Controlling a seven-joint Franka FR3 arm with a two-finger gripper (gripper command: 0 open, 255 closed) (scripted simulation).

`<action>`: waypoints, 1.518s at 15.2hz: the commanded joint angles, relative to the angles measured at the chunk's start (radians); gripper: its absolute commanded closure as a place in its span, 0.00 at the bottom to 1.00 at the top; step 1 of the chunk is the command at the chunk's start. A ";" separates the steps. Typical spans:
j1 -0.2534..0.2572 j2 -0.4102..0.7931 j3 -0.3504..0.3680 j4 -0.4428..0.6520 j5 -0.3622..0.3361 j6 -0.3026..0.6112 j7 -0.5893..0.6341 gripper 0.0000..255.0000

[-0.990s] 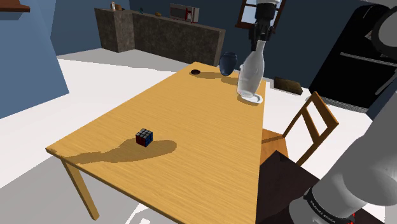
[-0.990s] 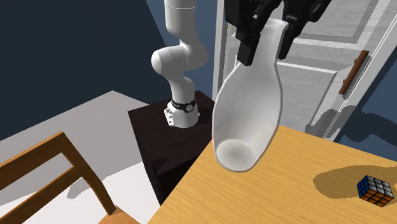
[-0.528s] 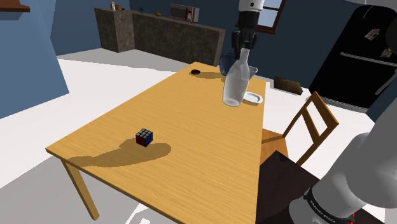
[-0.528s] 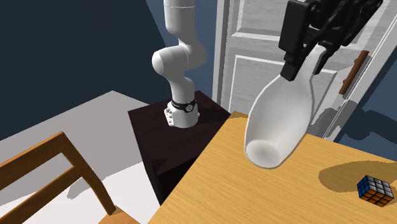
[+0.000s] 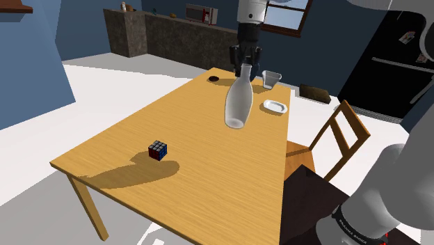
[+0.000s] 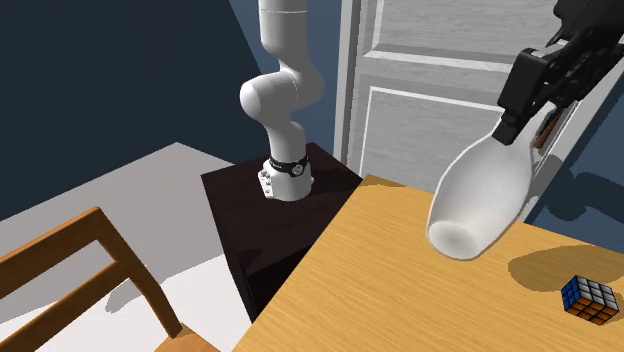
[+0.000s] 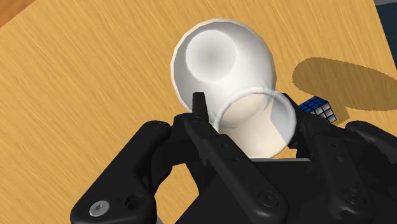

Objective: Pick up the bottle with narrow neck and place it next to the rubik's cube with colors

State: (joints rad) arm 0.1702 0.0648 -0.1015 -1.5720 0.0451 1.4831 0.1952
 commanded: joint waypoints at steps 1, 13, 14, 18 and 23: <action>0.024 0.014 0.021 -0.002 0.007 0.019 0.045 1.00; 0.155 0.193 0.121 0.087 0.029 0.123 0.269 1.00; 0.165 0.211 0.127 0.102 0.029 0.128 0.284 1.00; 0.165 0.210 0.127 0.047 0.029 0.181 0.281 1.00; 0.165 0.215 0.127 -0.013 0.030 0.247 0.276 1.00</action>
State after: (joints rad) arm 0.3360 0.2810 0.0256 -1.5705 0.0746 1.7152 0.4729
